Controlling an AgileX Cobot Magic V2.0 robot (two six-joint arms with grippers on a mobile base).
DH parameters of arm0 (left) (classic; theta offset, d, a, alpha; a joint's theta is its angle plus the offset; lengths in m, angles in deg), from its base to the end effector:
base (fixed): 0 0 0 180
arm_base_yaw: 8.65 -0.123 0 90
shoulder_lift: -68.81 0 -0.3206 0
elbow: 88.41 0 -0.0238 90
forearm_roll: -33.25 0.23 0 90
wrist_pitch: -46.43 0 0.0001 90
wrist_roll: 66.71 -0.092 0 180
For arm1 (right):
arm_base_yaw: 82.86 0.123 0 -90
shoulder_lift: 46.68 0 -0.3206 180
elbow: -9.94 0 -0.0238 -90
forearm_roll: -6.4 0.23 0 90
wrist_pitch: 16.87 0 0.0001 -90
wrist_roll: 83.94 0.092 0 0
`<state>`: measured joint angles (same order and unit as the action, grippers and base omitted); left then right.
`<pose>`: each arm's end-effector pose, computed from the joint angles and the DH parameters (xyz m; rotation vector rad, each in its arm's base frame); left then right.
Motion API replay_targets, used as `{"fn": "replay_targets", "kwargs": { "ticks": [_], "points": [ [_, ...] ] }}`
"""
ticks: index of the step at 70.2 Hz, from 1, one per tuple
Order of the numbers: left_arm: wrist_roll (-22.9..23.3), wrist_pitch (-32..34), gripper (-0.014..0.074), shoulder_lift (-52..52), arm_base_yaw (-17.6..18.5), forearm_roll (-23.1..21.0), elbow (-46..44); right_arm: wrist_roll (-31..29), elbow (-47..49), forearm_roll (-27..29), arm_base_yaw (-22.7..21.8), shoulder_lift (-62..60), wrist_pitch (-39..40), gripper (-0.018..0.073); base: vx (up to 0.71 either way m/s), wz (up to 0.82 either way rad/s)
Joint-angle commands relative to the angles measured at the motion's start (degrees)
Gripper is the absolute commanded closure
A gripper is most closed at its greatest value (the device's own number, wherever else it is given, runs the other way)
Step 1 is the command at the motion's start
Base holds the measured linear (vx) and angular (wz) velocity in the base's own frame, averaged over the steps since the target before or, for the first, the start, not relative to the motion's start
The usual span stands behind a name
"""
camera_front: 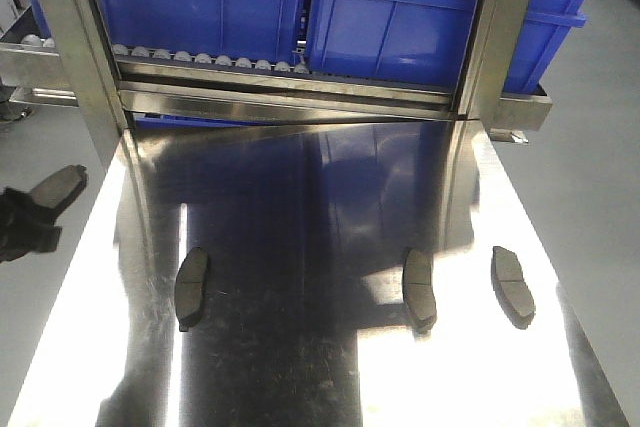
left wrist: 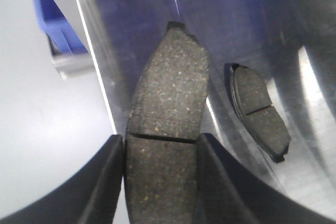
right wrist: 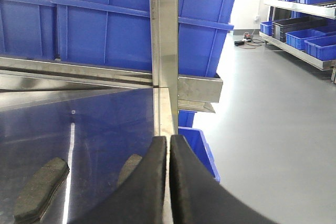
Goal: Move and align brake pads A on conveyor
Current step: 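Lift the brake pad upright with the left gripper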
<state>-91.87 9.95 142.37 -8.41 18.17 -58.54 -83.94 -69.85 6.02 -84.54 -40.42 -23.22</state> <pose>0.1981 -0.0151 0.3316 0.3466 2.3883 -0.0867 0.0010 -0.0001 0.1936 0.0189 1.6126 -0.0284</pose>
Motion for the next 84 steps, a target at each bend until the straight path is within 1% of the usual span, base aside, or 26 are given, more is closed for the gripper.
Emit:
{"fn": "replay_targets", "kwargs": {
  "ticks": [1,11,15,21,32,38,42,52,84],
  "points": [
    [-1.3,7.6,0.0513,-8.5,0.5,-1.7,2.6,-0.6,-1.0,-0.4,0.1,-0.7,4.2,0.0563,0.00,0.00],
    [-1.3,12.0,0.0513,-20.0,0.5,-2.3,8.2,-0.6,-1.0,-0.4,0.1,-0.7,4.2,0.0563,0.00,0.00],
    [-1.3,12.7,0.0513,-23.7,0.5,-2.4,9.9,-0.6,-1.0,-0.4,0.1,-0.7,4.2,0.0563,0.00,0.00],
    [-1.3,13.4,0.0513,-29.9,0.5,-3.8,12.6,-0.6,-1.0,-0.4,0.1,-0.7,4.2,0.0563,0.00,0.00],
    [-1.3,13.7,0.0513,-38.1,0.5,-6.2,18.1,-0.6,-1.0,-0.4,0.1,-0.7,4.2,0.0563,0.00,0.00],
    [-1.3,15.6,0.0513,-42.4,0.5,-7.7,21.2,-0.6,-1.0,-0.4,0.1,-0.7,4.2,0.0563,0.00,0.00],
    [-1.3,17.7,0.0513,-45.0,0.5,-7.8,23.6,-0.6,-1.0,-0.4,0.1,-0.7,4.2,0.0563,0.00,0.00],
    [-1.2,21.1,0.0513,-49.1,0.5,-7.7,26.4,-0.6,-1.0,-0.4,0.1,-0.7,4.2,0.0563,0.00,0.00],
    [-1.2,21.6,0.0513,-50.0,0.4,-7.7,26.4,-0.6,-1.0,-0.4,0.1,-0.7,4.2,0.0563,0.00,0.00]
  ]
}}
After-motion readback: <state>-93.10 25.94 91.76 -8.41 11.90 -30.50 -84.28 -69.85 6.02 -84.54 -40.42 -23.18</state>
